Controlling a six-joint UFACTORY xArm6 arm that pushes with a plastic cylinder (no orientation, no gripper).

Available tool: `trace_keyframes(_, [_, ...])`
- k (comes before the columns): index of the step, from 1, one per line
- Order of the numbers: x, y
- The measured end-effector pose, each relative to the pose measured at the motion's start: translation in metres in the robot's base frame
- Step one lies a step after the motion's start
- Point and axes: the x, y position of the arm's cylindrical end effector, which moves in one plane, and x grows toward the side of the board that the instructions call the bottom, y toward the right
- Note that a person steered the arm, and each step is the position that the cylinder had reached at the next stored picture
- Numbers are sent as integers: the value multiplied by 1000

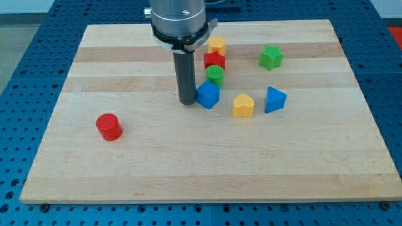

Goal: Place the arm to the left center

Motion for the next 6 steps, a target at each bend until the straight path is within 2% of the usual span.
trace_keyframes(1, [0, 10])
trace_keyframes(3, [0, -75])
trace_keyframes(4, [0, -75])
trace_keyframes(6, [0, -141])
